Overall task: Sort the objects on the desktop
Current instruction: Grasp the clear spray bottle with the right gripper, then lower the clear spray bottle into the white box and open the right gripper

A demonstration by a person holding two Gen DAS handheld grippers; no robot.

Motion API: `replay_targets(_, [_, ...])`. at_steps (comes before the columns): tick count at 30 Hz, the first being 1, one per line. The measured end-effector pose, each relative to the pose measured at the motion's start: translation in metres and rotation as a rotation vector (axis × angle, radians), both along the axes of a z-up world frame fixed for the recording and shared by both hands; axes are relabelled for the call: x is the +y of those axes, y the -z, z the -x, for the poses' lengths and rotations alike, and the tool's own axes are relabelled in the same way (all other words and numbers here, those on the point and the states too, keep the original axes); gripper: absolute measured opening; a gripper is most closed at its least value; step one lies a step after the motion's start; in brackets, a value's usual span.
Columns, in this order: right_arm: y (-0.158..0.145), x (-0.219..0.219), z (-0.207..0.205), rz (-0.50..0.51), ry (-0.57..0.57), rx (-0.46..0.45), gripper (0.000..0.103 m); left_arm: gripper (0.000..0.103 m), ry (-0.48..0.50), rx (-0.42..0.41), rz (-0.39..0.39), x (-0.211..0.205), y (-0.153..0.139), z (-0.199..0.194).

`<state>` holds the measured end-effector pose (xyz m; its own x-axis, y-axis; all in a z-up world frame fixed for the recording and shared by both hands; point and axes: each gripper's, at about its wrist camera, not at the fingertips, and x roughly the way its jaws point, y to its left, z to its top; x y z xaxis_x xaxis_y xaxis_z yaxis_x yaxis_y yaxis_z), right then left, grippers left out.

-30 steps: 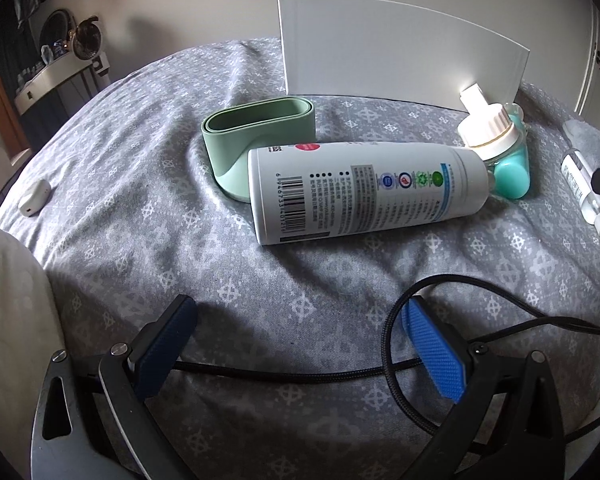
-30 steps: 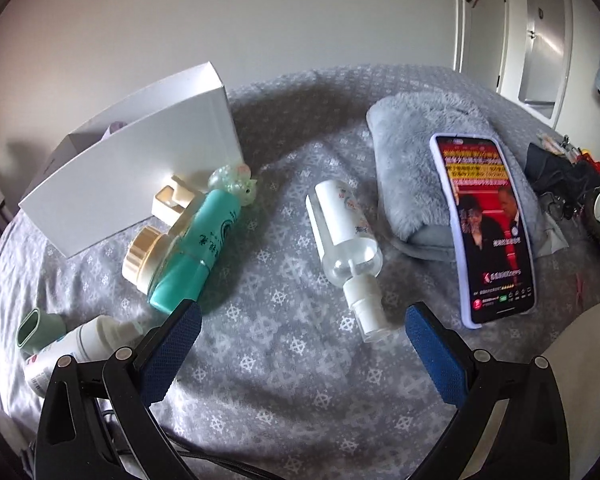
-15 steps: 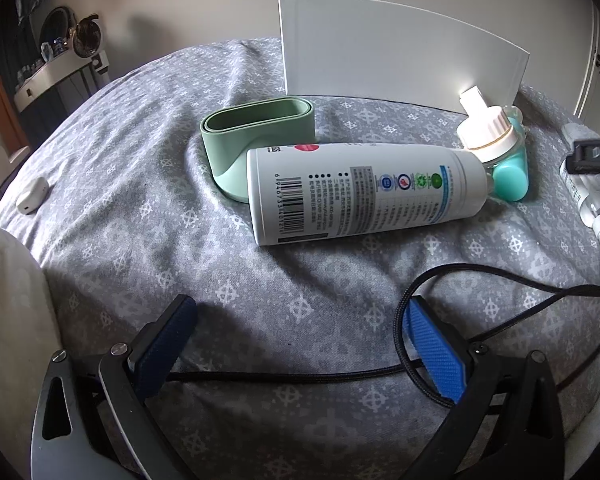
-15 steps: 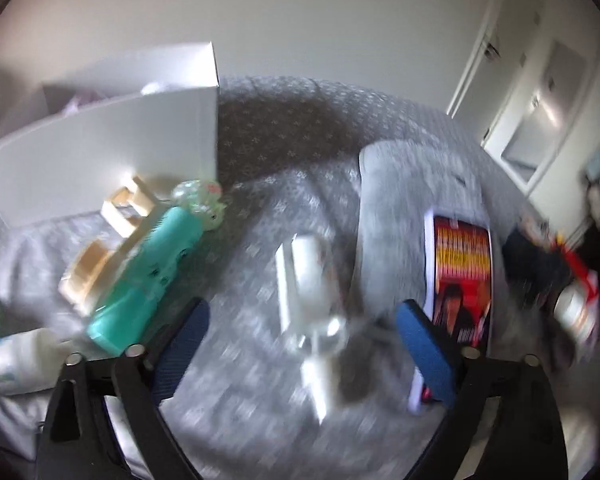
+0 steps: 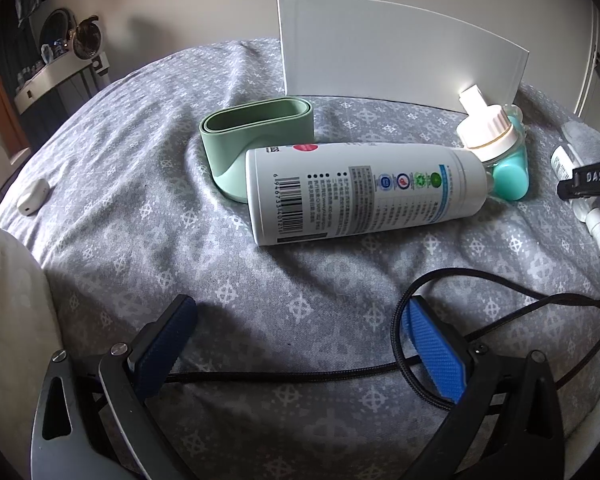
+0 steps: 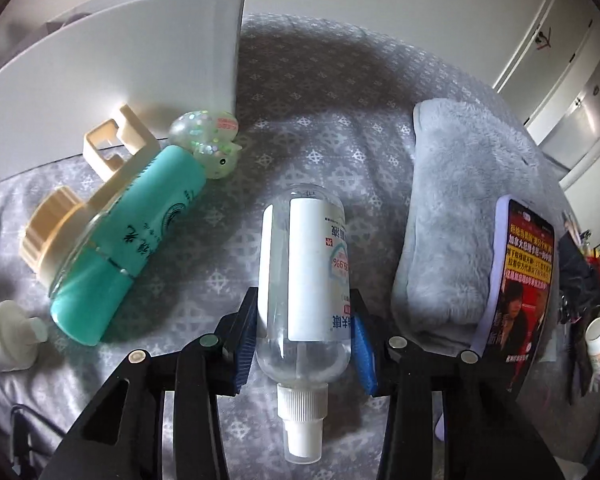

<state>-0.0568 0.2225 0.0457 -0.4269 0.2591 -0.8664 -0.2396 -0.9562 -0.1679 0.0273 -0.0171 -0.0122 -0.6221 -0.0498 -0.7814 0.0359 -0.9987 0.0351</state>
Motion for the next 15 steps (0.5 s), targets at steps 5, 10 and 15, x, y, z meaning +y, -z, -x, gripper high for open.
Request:
replay_targets(5, [-0.043,-0.014,-0.011,-0.005,-0.016,0.150,0.039,0.103,-0.018,0.007,-0.064,-0.003,-0.001,0.001])
replay_targets(10, [-0.102,-0.048,0.000,-0.127,-0.092,0.332,0.039,0.103,-0.100,0.039,-0.302,-0.029,-0.009,0.002])
replay_targets(15, [-0.159,-0.052,0.041,-0.120,-0.074,0.470,0.039,0.103,-0.047,0.028,-0.240,-0.022,-0.008,0.001])
